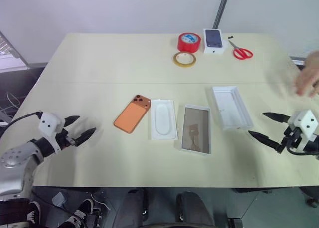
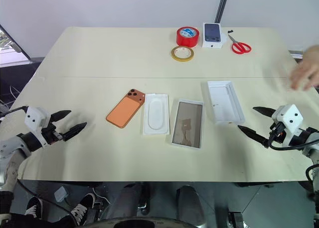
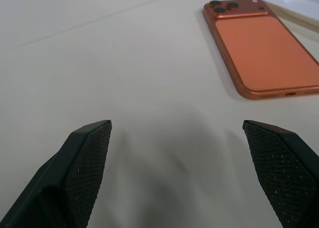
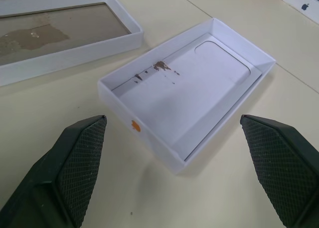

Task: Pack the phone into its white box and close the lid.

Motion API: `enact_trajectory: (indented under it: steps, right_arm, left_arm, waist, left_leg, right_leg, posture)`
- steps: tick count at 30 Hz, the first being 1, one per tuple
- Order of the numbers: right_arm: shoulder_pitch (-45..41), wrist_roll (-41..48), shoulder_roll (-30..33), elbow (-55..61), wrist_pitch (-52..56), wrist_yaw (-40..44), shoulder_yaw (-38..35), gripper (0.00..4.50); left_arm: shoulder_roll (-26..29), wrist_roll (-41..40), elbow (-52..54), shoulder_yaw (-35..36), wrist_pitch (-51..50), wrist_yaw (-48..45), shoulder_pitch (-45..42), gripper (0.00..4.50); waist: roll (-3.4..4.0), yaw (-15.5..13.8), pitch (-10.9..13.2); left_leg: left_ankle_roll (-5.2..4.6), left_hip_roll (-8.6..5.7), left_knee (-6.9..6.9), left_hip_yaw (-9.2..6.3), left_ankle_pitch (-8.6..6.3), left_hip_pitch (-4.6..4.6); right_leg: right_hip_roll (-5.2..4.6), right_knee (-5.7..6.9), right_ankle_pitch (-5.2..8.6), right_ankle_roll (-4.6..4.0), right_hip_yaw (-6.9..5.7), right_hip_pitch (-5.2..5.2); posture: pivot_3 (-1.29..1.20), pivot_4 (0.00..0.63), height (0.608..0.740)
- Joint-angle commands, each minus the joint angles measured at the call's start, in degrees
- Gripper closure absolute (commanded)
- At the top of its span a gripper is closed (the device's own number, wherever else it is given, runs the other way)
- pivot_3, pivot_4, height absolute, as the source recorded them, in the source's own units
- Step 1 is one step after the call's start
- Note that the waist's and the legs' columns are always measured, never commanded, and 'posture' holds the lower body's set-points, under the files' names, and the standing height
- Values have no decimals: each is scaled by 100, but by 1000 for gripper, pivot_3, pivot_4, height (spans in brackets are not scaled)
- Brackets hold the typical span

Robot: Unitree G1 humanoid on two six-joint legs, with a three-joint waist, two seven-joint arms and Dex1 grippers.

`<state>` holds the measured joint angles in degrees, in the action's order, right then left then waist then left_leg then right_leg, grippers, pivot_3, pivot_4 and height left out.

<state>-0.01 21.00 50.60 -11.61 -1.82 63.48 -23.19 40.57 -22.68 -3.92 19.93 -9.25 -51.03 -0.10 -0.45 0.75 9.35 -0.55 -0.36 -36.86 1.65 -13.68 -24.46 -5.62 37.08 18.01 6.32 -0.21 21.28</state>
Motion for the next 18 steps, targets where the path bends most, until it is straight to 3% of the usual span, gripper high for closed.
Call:
enact_trajectory:
  steps: [1,18]
  right_arm:
    - [-62,0,30,-47,-156,-16,-66,15]
    - [-101,-64,-12,-48,-271,-132,36,15]
  left_arm:
    - [23,-48,217,100,139,22,-36,78]
    - [2,-72,879,-181,-317,205,-124,78]
  waist:
    - [0,1,0]
    - [0,0,0]
  left_leg:
    - [0,0,0,0,0,0]
    - [0,0,-1,0,0,0]
  right_leg:
    - [0,0,0,0,0,0]
    - [1,0,-1,2,0,-2]
  posture:
    - [0,150,728]
    - [0,150,728]
